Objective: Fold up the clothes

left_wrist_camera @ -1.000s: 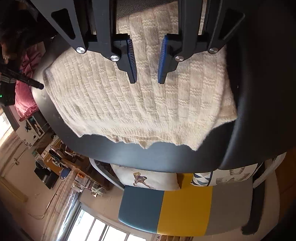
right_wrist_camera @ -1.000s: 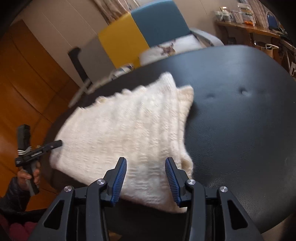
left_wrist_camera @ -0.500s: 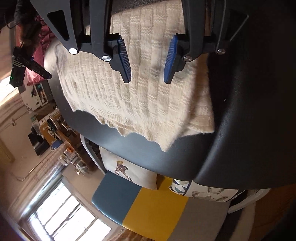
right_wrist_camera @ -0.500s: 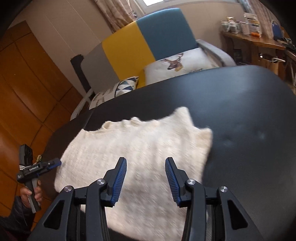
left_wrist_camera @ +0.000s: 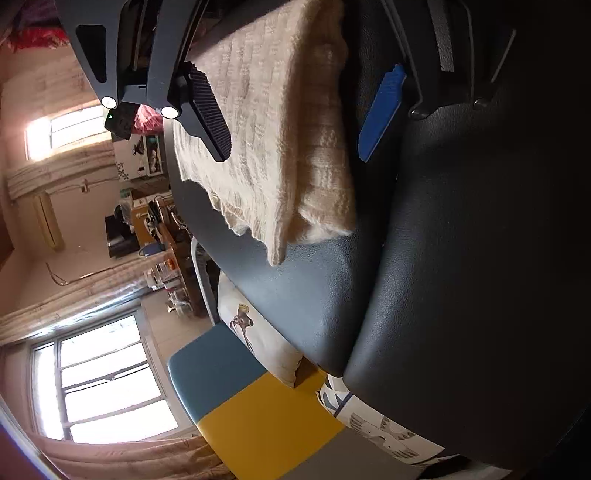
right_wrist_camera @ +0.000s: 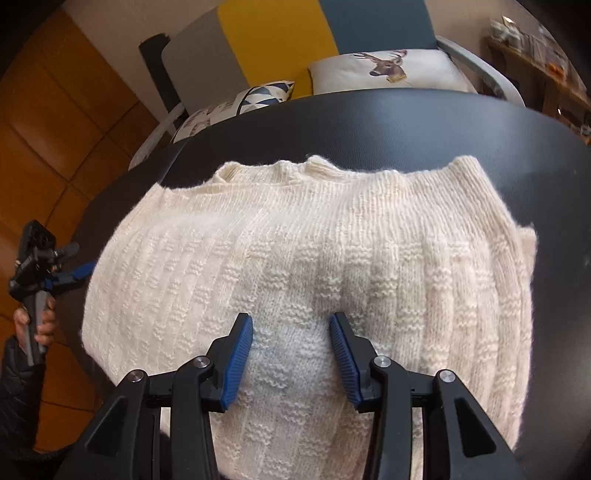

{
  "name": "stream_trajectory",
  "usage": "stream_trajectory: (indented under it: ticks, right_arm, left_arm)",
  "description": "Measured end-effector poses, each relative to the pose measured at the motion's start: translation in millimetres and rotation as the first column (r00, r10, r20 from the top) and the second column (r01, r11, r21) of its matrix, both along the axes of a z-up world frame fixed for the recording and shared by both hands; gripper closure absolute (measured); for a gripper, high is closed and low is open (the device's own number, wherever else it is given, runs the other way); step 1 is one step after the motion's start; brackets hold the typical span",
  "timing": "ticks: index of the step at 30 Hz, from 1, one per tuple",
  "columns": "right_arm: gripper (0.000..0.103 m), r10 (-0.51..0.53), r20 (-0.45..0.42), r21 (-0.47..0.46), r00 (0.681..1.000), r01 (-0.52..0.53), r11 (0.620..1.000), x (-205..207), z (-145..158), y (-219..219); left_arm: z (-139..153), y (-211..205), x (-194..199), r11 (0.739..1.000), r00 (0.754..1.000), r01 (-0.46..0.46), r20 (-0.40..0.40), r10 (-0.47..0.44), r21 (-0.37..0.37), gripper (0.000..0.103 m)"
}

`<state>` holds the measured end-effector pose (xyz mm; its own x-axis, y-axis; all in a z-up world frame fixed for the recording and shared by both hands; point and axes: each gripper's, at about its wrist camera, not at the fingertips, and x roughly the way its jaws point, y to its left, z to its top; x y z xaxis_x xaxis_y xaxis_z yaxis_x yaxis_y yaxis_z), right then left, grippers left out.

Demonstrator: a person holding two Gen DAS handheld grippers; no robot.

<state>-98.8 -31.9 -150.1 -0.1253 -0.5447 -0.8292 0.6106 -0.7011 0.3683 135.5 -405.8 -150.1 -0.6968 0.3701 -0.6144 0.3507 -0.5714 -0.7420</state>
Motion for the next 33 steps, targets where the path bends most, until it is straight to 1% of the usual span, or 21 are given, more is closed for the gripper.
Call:
stream_trajectory:
  ticks: [3,7,10,13,14,17,19,20,21,22,23,25,27,28,30,32,33]
  right_arm:
    - [0.059,-0.007,0.001,0.003,1.000,0.007,1.000,0.9,-0.1,1.2]
    - [0.058,0.012,-0.035,0.042,0.999,-0.010,0.999,5.0,2.0,-4.9]
    - [0.058,0.011,-0.036,0.041,0.999,-0.009,0.999,4.9,2.1,-5.8]
    - [0.057,0.000,-0.018,0.017,1.000,0.000,1.000,2.6,0.7,-2.8]
    - [0.057,-0.005,-0.010,0.008,1.000,0.005,1.000,1.7,0.2,-1.5]
    - [0.057,-0.020,0.006,-0.018,1.000,0.020,1.000,0.9,-1.0,0.8]
    - [0.057,-0.023,0.012,-0.036,1.000,0.023,0.999,0.8,-2.4,3.0]
    - [0.057,-0.026,0.018,-0.042,0.999,0.027,0.999,0.2,-2.5,4.0]
    - [0.057,-0.030,0.024,-0.049,0.999,0.031,0.998,-0.5,-2.7,5.0]
    - [0.057,-0.033,0.031,-0.055,0.999,0.035,0.998,-1.2,-2.7,5.9]
    - [0.057,-0.038,0.039,-0.057,0.999,0.040,0.998,-2.1,-2.0,6.7]
    - [0.058,-0.042,0.042,-0.070,0.998,0.045,0.997,-2.8,2.9,10.9]
    - [0.058,-0.043,0.023,-0.093,0.999,0.045,0.995,-2.7,13.3,20.9]
    - [0.058,-0.028,0.001,-0.093,1.000,0.028,0.995,-2.3,19.9,28.3]
    - [0.058,-0.015,-0.073,-0.035,0.997,0.012,0.999,-2.7,32.0,45.8]
    - [0.058,-0.030,-0.105,0.030,0.994,0.034,0.999,-8.8,36.8,67.1]
    - [0.058,-0.030,-0.111,0.036,0.993,0.034,0.999,-10.9,38.5,77.5]
  left_arm:
    - [-10.9,10.6,-13.9,0.997,0.997,0.074,0.027,-0.074,0.010,0.029]
    - [-24.9,23.9,-31.3,0.987,0.986,0.160,0.052,-0.161,0.030,0.029]
    - [-28.4,27.9,-33.8,0.987,0.988,0.151,0.009,-0.151,0.050,0.029]
    - [-27.8,32.4,-34.8,0.988,0.988,0.155,-0.019,-0.154,0.029,0.027]
    - [-28.5,32.4,-33.9,0.989,0.989,0.144,-0.026,-0.143,0.033,0.027]
    - [-32.0,32.3,-34.6,0.990,0.992,0.120,-0.045,-0.117,0.070,0.027]
    - [-36.1,30.1,-36.9,0.990,0.995,0.096,-0.046,-0.092,0.108,0.027]
    - [-38.4,28.5,-38.2,0.988,0.996,0.083,-0.045,-0.078,0.128,0.033]
    - [-40.0,28.9,-40.3,0.990,0.997,0.074,-0.023,-0.072,0.120,0.046]
    - [-41.3,31.4,-43.2,0.994,0.997,0.075,0.014,-0.077,0.084,0.076]
    - [-41.3,34.2,-44.7,0.995,0.996,0.079,0.028,-0.081,0.059,0.076]
    - [-36.8,39.8,-44.7,0.997,0.997,0.078,0.025,-0.079,0.017,0.078]
    - [-31.8,42.0,-44.1,0.998,0.998,0.056,0.026,-0.056,0.000,0.081]
    - [-29.6,41.5,-42.1,0.999,0.999,0.038,0.016,-0.038,0.008,0.083]
    - [-25.4,40.5,-37.0,0.999,1.000,0.007,-0.018,-0.007,0.039,0.083]
    - [-22.8,42.5,-33.2,0.997,0.999,-0.004,-0.052,0.008,0.073,0.083]
    - [-21.8,43.6,-31.2,0.996,0.998,-0.009,-0.068,0.015,0.092,0.083]
